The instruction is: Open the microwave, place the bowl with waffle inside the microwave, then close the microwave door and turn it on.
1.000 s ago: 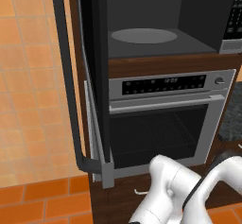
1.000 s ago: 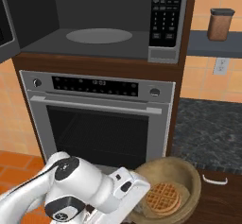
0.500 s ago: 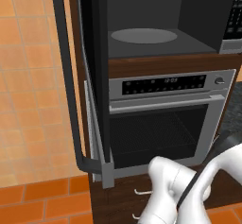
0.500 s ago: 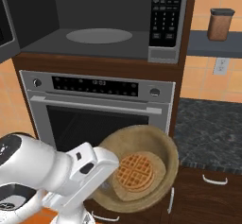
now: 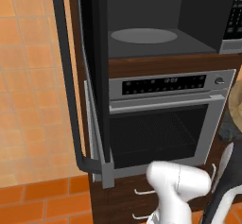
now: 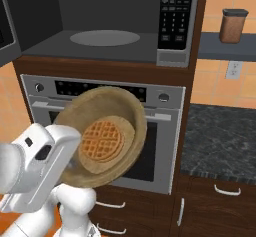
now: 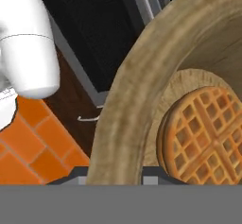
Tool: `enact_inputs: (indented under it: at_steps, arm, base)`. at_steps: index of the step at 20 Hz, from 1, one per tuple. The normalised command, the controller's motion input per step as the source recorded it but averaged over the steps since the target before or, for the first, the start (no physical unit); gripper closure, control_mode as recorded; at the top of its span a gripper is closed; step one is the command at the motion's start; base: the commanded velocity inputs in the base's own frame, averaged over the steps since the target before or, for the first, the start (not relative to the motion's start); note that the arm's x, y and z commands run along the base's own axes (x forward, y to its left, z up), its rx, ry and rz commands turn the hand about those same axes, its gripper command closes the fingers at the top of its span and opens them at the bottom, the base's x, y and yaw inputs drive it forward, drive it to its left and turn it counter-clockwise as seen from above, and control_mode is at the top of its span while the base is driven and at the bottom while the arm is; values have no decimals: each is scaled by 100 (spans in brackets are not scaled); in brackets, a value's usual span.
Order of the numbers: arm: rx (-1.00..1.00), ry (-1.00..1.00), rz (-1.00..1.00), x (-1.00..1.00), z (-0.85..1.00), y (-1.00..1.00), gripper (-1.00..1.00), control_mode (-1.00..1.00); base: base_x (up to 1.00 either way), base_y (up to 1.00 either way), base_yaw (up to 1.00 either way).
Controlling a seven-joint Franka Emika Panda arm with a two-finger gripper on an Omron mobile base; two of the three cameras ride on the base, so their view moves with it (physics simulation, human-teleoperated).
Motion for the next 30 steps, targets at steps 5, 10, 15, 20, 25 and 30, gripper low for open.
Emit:
enact_inputs:
  at_steps: [5,10,15,20,25,30]
  arm:
    - [-25,-10,54,-5,48,45,100,-100]
    - [-38,9,56,0,56,38,100,-100]
    - [-22,11,22,20,56,15,100,-100]
    - [-2,1,1,46,38,23,100,-100]
    - [1,-2,0,31,45,28,100,-100]
    - [12,-16,0,45,40,6,100,-100]
  base:
    - [0,0,0]
    - [0,0,0]
    - [0,0,0]
    - [0,0,0]
    - [0,0,0]
    - [0,0,0]
